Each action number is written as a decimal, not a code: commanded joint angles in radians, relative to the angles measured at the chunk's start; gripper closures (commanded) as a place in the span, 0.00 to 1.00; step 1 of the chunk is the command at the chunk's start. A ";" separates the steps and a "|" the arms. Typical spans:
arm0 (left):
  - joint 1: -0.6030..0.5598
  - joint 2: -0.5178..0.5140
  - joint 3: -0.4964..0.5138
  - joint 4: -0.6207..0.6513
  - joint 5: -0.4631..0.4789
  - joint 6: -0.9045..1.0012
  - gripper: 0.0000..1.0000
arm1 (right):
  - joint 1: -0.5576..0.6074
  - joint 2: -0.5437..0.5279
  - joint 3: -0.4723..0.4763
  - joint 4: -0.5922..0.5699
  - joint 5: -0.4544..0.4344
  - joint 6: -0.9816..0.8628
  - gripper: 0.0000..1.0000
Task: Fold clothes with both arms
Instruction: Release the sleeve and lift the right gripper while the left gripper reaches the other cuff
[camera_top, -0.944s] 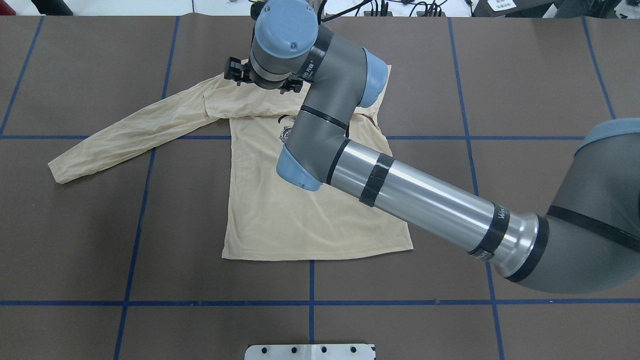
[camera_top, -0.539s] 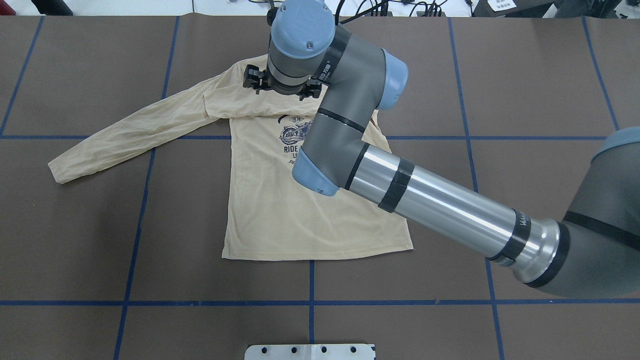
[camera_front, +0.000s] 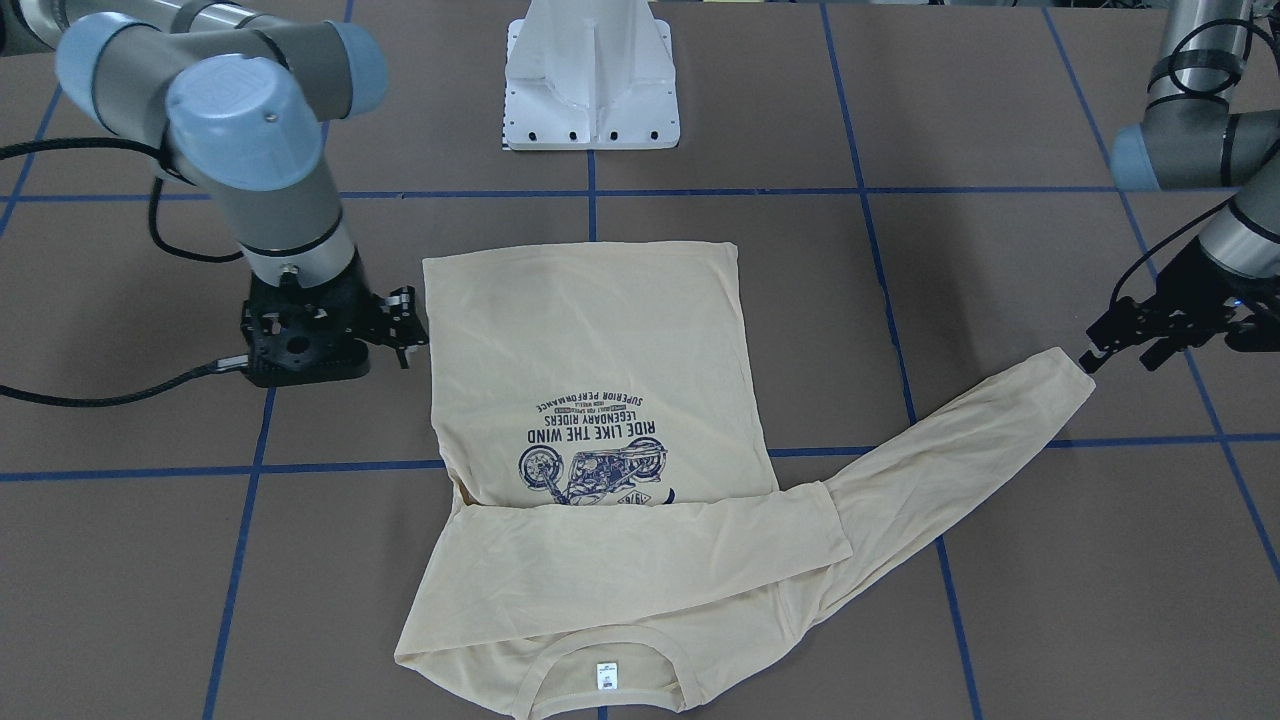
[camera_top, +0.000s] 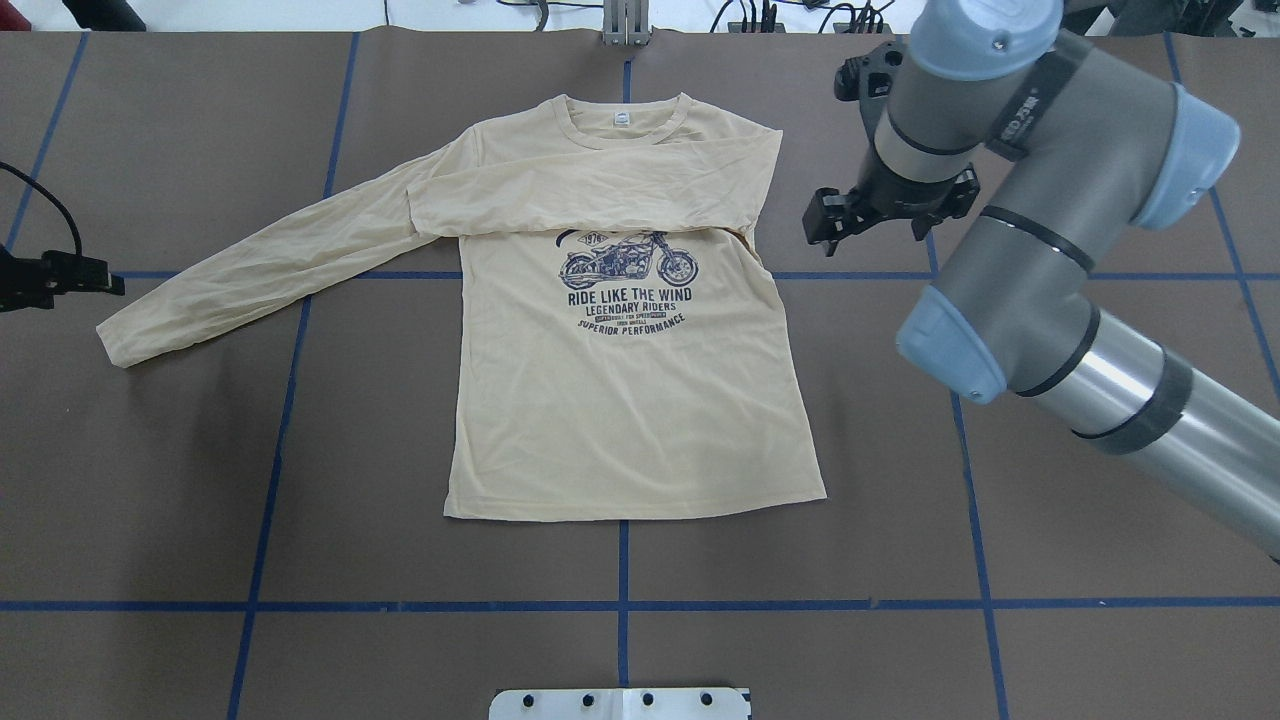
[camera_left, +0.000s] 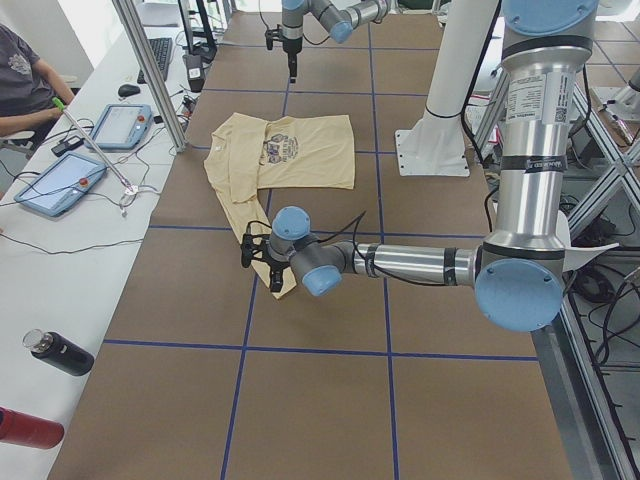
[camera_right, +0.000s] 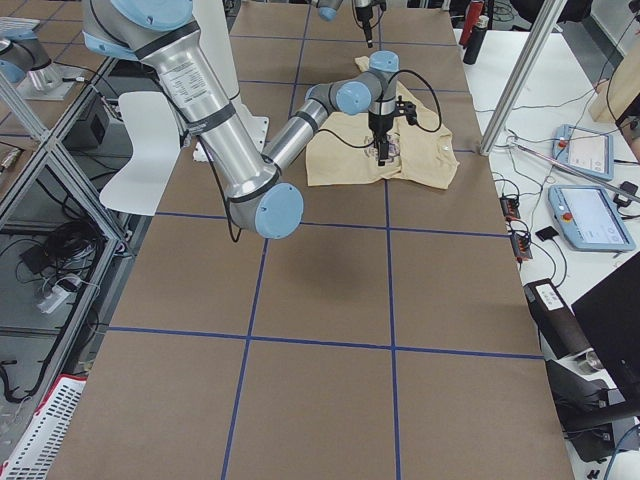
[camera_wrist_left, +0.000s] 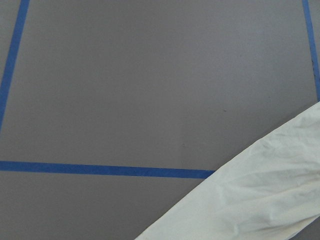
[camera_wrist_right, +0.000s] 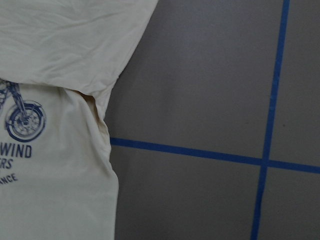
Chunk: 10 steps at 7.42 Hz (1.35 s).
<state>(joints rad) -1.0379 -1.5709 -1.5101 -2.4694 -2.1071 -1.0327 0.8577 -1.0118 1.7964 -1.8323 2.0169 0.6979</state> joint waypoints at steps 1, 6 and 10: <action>0.106 0.017 0.001 -0.031 0.123 -0.090 0.01 | 0.126 -0.137 0.073 -0.087 0.101 -0.275 0.00; 0.125 0.061 0.014 -0.020 0.134 -0.023 0.01 | 0.213 -0.237 0.076 -0.070 0.237 -0.382 0.00; 0.125 0.052 0.016 -0.017 0.134 -0.021 0.15 | 0.213 -0.229 0.077 -0.070 0.237 -0.382 0.00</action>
<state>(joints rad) -0.9115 -1.5146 -1.4947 -2.4890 -1.9727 -1.0550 1.0707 -1.2419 1.8740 -1.9022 2.2535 0.3159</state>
